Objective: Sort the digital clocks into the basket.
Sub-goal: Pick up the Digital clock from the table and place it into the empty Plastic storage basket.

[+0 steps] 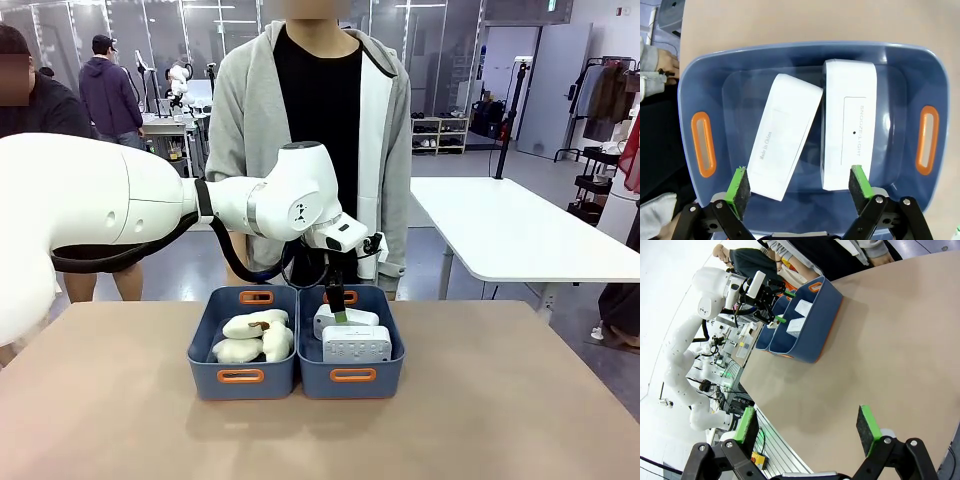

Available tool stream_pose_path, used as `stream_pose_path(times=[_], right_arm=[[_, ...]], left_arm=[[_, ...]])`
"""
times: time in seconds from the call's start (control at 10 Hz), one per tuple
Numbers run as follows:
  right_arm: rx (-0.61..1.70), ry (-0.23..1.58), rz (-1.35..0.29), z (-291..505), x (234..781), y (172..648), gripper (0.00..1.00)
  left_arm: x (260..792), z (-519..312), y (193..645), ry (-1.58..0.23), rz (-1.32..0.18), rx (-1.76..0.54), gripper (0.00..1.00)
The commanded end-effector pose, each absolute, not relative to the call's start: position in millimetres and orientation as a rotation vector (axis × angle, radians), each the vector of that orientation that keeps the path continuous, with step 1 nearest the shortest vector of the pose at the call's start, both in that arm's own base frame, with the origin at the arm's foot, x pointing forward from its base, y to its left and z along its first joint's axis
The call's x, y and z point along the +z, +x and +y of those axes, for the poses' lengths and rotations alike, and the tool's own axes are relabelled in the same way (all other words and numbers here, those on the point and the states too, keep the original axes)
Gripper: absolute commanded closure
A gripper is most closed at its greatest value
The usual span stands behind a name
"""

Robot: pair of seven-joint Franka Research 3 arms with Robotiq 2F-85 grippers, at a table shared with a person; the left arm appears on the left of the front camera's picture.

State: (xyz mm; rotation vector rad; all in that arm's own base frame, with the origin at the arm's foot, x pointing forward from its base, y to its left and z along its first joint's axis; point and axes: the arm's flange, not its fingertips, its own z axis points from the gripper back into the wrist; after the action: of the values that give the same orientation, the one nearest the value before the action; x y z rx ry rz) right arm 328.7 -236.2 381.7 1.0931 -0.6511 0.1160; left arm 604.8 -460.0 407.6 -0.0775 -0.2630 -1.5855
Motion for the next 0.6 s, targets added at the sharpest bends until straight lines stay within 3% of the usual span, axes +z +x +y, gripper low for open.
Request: stream_pose_path(times=[0.0, 0.5], right_arm=[[0.109, 1.085, -0.632, -236, 385, 326, 0.0], [0.109, 1.085, -0.632, -236, 385, 326, 0.0]], left_arm=[[408, -460, 605, -0.077, -0.263, -1.586, 0.04], [480, -384, 542, -0.357, -0.299, -1.397, 0.0]])
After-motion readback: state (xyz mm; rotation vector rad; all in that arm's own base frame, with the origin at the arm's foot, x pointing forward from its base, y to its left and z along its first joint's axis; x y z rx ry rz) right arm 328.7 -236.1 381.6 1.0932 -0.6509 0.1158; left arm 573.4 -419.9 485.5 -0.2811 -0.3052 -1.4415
